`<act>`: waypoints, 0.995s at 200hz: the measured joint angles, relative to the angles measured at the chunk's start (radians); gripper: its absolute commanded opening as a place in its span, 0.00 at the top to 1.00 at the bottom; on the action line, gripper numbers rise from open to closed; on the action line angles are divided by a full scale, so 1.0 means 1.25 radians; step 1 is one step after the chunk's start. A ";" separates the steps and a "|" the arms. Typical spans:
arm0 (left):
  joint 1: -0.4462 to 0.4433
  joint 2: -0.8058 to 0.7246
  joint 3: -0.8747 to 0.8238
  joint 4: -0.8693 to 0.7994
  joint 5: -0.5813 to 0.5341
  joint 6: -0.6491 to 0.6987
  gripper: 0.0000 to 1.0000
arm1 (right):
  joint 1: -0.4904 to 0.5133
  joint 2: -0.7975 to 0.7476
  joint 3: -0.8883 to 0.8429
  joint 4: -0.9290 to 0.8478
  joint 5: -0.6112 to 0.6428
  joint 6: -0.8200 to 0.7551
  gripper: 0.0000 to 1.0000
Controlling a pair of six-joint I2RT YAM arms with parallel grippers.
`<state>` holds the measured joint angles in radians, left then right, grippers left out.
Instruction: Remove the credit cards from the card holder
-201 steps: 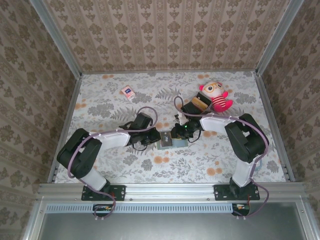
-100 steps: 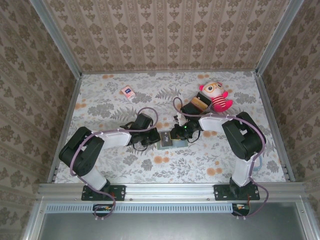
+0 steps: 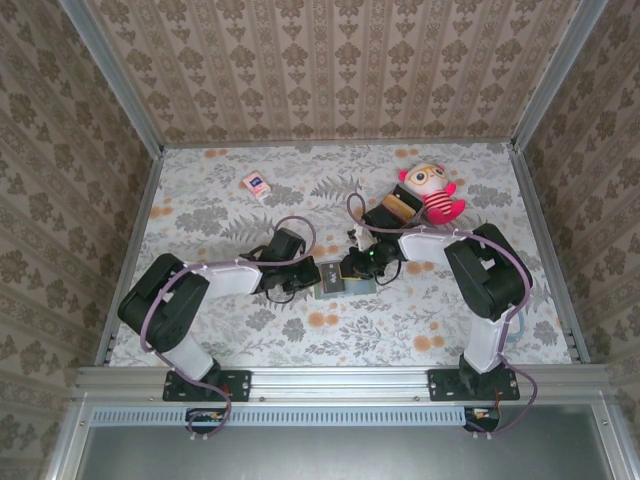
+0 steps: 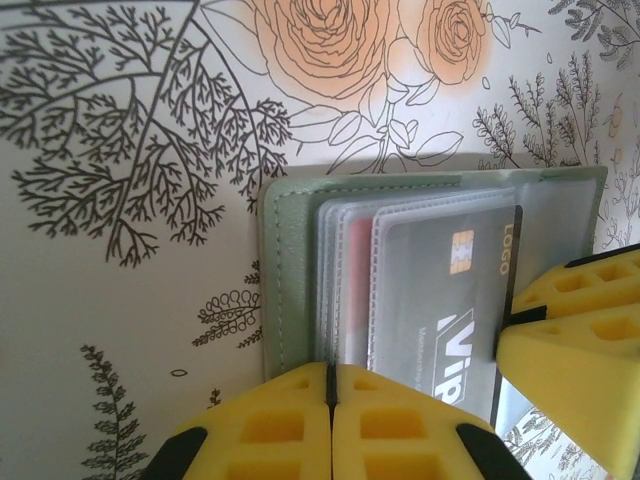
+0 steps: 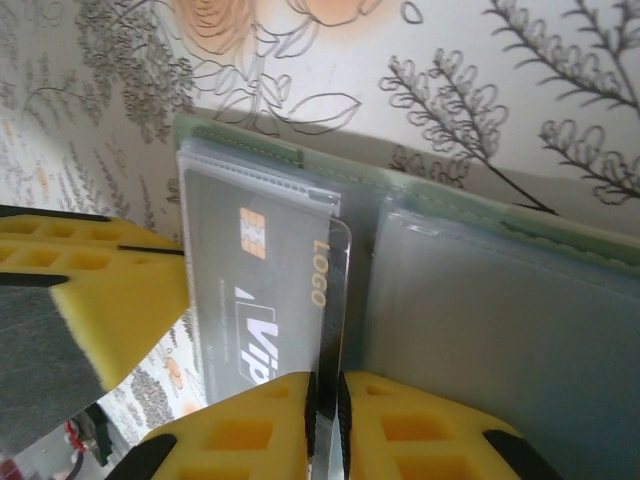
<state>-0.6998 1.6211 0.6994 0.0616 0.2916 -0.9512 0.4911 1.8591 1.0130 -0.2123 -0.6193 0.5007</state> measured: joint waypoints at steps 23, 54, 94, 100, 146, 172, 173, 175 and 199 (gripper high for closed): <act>0.000 0.000 0.000 0.000 0.000 0.000 0.94 | -0.001 0.000 0.000 0.005 -0.012 0.000 0.85; 0.000 -0.006 0.000 -0.017 -0.006 0.001 0.94 | -0.002 0.001 0.000 0.006 -0.014 0.000 0.89; 0.001 -0.048 0.010 -0.107 -0.042 0.024 0.94 | -0.002 0.002 0.000 0.006 -0.014 -0.001 0.94; 0.001 -0.055 0.012 -0.116 -0.044 0.028 0.94 | -0.002 0.002 0.000 0.006 -0.014 -0.002 0.95; 0.002 -0.063 0.022 -0.085 -0.013 0.038 0.94 | -0.002 0.002 0.000 0.006 -0.014 -0.003 0.98; 0.002 -0.029 0.023 -0.048 0.017 0.037 0.95 | -0.002 0.002 0.000 0.005 -0.014 -0.004 0.99; 0.002 -0.028 0.023 -0.047 0.018 0.037 0.95 | -0.002 0.002 0.000 0.005 -0.014 -0.004 0.99; 0.002 -0.024 0.023 -0.045 0.020 0.037 0.95 | -0.002 0.002 0.000 0.005 -0.014 -0.004 0.99; 0.002 0.002 0.028 -0.039 0.033 0.037 0.97 | -0.002 0.002 0.000 0.005 -0.014 -0.004 1.00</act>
<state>-0.6979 1.6230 0.7341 0.0132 0.3325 -0.9047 0.4885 1.8622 1.0126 -0.2058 -0.6373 0.4957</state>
